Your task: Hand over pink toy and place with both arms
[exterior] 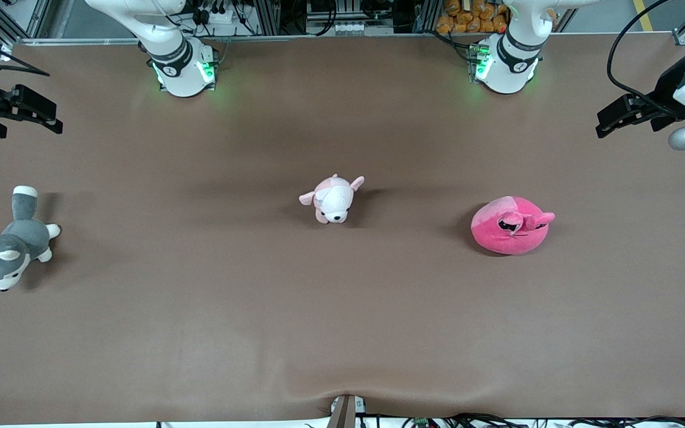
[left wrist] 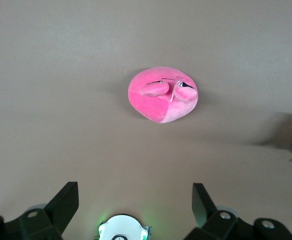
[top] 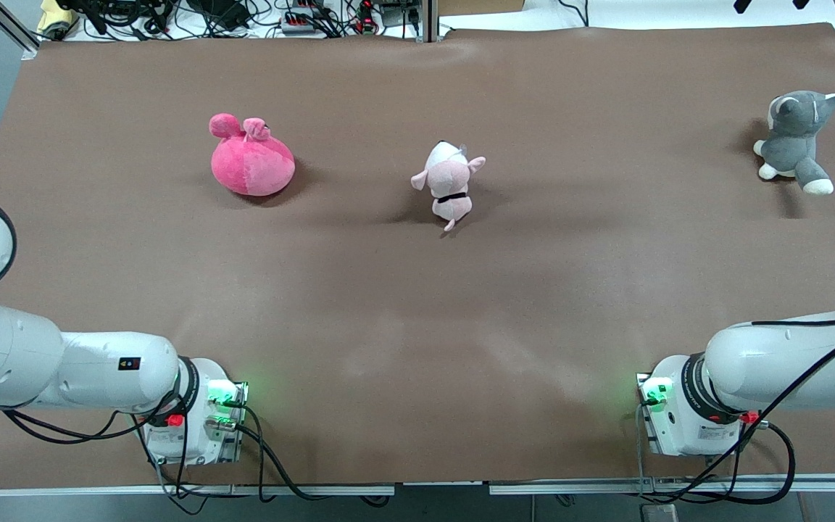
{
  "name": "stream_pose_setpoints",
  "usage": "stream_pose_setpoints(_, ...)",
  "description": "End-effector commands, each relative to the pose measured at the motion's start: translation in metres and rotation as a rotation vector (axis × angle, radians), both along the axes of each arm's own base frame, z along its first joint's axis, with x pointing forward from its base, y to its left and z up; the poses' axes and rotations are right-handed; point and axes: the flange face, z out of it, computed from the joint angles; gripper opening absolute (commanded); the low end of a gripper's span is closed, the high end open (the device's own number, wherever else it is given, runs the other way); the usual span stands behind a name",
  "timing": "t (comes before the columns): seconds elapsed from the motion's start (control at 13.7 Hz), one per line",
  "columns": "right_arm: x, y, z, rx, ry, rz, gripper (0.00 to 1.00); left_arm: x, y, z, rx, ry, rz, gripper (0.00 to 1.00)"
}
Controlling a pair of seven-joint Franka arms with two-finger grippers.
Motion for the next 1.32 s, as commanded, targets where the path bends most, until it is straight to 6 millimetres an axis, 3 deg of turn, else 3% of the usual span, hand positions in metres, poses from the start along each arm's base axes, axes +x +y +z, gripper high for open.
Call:
stream_pose_setpoints(0.0, -0.005, -0.003, -0.006, -0.012, 0.012, -0.017, 1.00, -0.001, 0.000, 0.006, -0.017, 0.005, -0.019, 1.00)
stream_pose_setpoints(0.15, -0.009, -0.003, 0.011, -0.016, 0.039, -0.010, 1.00, -0.001, 0.000, 0.007, -0.014, 0.003, -0.019, 1.00)
stream_pose_setpoints(0.22, -0.008, -0.001, -0.003, -0.017, 0.048, -0.016, 1.00, -0.001, 0.000, 0.008, -0.011, 0.001, -0.017, 1.00)
stream_pose_setpoints(0.29, -0.001, -0.005, -0.001, -0.016, -0.006, -0.012, 1.00, 0.000, 0.000, 0.008, -0.002, -0.001, -0.010, 1.00)
stream_pose_setpoints(0.37, -0.006, -0.003, 0.012, -0.017, 0.014, -0.009, 1.00, 0.000, 0.000, 0.008, -0.002, 0.000, -0.008, 1.00)
stream_pose_setpoints(0.51, -0.001, -0.003, 0.001, -0.008, -0.002, -0.009, 1.00, 0.000, 0.004, 0.008, -0.002, 0.000, -0.005, 1.00)
stream_pose_setpoints(0.58, -0.005, -0.004, 0.012, -0.017, 0.011, -0.012, 1.00, 0.001, 0.005, 0.006, -0.002, 0.003, -0.004, 1.00)
stream_pose_setpoints(0.73, -0.005, -0.002, -0.003, -0.010, 0.040, -0.015, 1.00, 0.002, 0.005, 0.002, 0.000, 0.011, -0.004, 1.00)
stream_pose_setpoints(0.8, -0.004, -0.006, 0.009, -0.015, 0.012, -0.016, 1.00, 0.001, 0.005, 0.002, 0.000, 0.012, 0.000, 1.00)
stream_pose_setpoints(0.88, -0.007, -0.001, 0.009, -0.020, 0.037, -0.013, 1.00, 0.001, 0.006, 0.002, 0.000, 0.015, 0.000, 1.00)
stream_pose_setpoints(0.95, -0.005, -0.002, -0.003, -0.010, 0.044, -0.018, 1.00, 0.001, 0.007, 0.002, 0.000, 0.015, 0.003, 1.00)
stream_pose_setpoints(1.02, -0.005, -0.003, 0.009, -0.023, 0.022, -0.011, 1.00, 0.005, 0.007, -0.003, 0.001, 0.024, 0.007, 1.00)
stream_pose_setpoints(1.17, -0.004, -0.004, -0.001, -0.010, 0.042, -0.019, 1.00, 0.009, 0.010, -0.009, 0.005, 0.033, 0.015, 1.00)
stream_pose_setpoints(1.24, -0.003, -0.001, 0.009, -0.019, 0.033, -0.008, 1.00, 0.019, 0.017, -0.022, 0.057, 0.051, 0.019, 1.00)
